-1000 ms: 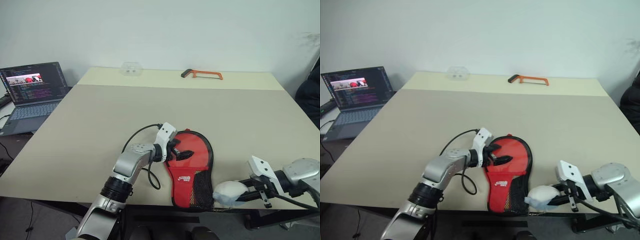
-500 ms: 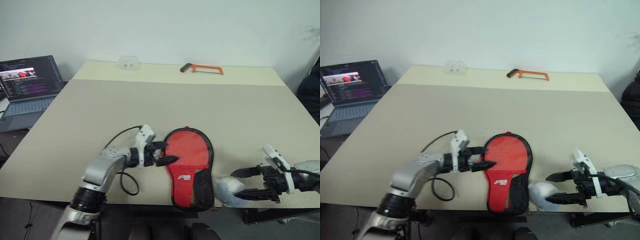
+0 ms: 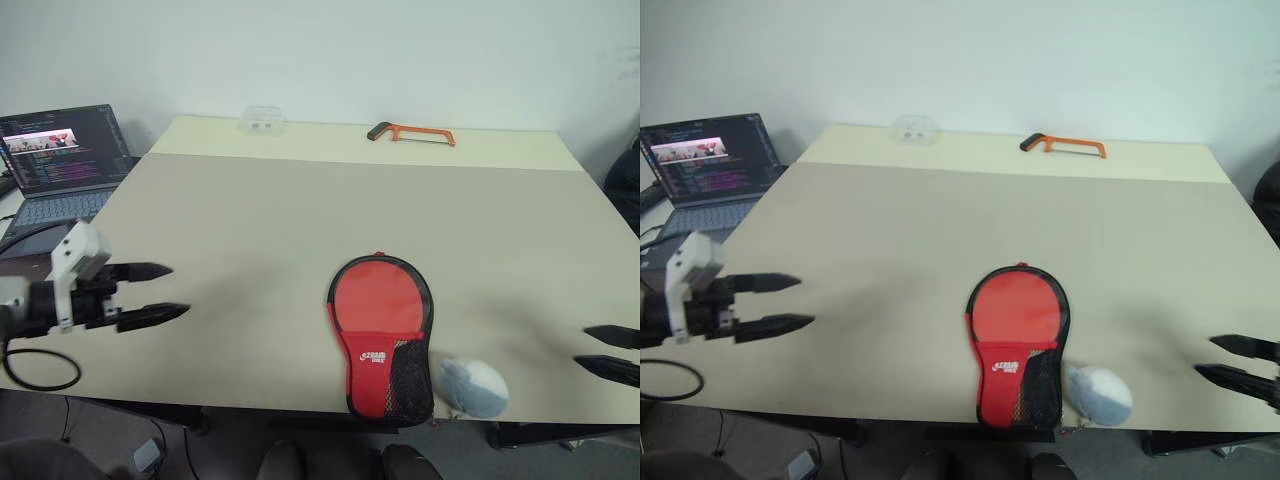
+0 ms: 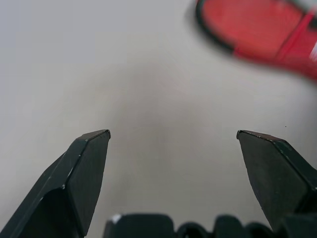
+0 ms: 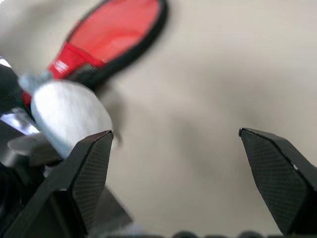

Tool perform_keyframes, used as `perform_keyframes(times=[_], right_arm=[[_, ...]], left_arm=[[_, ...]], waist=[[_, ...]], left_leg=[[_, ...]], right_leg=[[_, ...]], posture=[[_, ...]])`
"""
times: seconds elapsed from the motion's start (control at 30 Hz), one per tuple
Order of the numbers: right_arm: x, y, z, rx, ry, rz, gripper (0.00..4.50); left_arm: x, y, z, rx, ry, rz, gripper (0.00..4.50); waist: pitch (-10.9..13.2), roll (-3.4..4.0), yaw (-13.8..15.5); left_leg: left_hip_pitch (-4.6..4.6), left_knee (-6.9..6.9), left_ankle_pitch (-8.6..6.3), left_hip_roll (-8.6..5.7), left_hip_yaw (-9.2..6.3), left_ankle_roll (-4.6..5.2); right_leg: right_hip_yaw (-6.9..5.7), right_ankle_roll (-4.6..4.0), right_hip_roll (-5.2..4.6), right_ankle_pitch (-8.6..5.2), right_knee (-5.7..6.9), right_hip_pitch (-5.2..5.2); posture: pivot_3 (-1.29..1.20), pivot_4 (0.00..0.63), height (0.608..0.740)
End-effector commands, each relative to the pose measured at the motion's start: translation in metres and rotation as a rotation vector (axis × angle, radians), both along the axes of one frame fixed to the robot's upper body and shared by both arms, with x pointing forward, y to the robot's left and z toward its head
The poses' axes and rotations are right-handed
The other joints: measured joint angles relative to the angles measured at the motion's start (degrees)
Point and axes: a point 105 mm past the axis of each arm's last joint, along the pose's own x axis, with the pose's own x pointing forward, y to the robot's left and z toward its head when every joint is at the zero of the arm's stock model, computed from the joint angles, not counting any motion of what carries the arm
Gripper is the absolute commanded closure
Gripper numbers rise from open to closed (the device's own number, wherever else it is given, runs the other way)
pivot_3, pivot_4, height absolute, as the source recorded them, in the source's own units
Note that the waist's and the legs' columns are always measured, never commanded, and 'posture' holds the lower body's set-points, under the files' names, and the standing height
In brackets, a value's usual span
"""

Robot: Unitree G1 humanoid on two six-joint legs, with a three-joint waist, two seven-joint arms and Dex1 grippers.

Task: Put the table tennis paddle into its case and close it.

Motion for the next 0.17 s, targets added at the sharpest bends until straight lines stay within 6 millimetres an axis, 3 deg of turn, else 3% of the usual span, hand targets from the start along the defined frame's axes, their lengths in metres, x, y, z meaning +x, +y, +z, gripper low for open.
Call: perform_keyframes(times=[0.03, 0.17], right_arm=[[-0.0029, -0.0034, 0.0087, -0.036, -0.015, 0.035, 0.02], [0.0042, -0.0059, 0.006, -0.047, -0.016, 0.045, 0.02]], left_arm=[[-0.009, 0.0115, 0.0088, 0.059, -0.024, 0.005, 0.0], [-0.0128, 0.0211, 0.006, 0.105, -0.017, 0.036, 0.0]], waist=[[0.0, 0.0, -0.1], [0.01, 0.01, -0.32]], left_leg=[[0.0, 0.01, 0.0, 0.02, -0.01, 0.0], [0.0, 0.01, 0.0, 0.02, 0.05, 0.0]], right_leg=[[0.0, 0.0, 0.0, 0.0, 0.02, 0.0], [0.04, 0.0, -0.03, 0.01, 0.05, -0.03]], posture=[[0.0, 0.15, 0.74], [0.0, 0.15, 0.74]])
